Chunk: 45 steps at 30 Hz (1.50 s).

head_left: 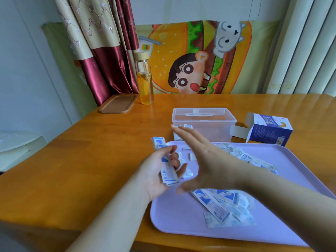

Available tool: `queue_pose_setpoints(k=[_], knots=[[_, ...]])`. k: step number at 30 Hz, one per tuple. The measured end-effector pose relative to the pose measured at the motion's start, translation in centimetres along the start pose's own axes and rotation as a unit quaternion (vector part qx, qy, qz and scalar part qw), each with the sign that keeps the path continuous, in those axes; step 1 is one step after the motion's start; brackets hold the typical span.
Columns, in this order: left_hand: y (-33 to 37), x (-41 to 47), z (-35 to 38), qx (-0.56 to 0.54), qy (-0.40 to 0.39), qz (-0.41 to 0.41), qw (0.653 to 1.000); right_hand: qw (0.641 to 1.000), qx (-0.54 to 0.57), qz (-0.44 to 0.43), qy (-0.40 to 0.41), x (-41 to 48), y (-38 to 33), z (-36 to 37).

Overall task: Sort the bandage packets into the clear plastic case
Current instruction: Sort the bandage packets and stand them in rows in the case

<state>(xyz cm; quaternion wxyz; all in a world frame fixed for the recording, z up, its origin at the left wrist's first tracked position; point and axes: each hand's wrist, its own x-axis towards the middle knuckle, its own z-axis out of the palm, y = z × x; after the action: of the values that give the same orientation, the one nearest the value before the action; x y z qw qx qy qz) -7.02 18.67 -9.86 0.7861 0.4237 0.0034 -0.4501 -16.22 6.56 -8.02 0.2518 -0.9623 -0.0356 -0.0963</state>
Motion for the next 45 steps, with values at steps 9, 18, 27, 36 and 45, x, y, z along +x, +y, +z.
queue_pose_setpoints(k=[9,18,27,36,45], knots=[[-2.2,-1.6,3.5,0.184,-0.080,0.005,0.980,0.999,-0.028,-0.006,0.027,-2.0,0.9,0.2],[-2.5,-1.9,4.5,0.292,-0.118,0.013,0.949,0.998,-0.045,-0.034,0.031,-2.8,1.1,-1.6],[-1.4,-1.9,5.6,0.304,-0.066,0.107,0.944,0.996,-0.065,-0.052,0.021,-2.8,0.2,-4.0],[1.8,-0.9,6.7,0.389,-0.151,0.094,0.904,0.990,-0.010,-0.035,0.140,0.4,-0.2,-9.5],[6.2,2.6,8.9,0.510,-0.083,0.359,0.777,0.961,-0.020,0.004,0.277,5.2,0.8,-12.4]])
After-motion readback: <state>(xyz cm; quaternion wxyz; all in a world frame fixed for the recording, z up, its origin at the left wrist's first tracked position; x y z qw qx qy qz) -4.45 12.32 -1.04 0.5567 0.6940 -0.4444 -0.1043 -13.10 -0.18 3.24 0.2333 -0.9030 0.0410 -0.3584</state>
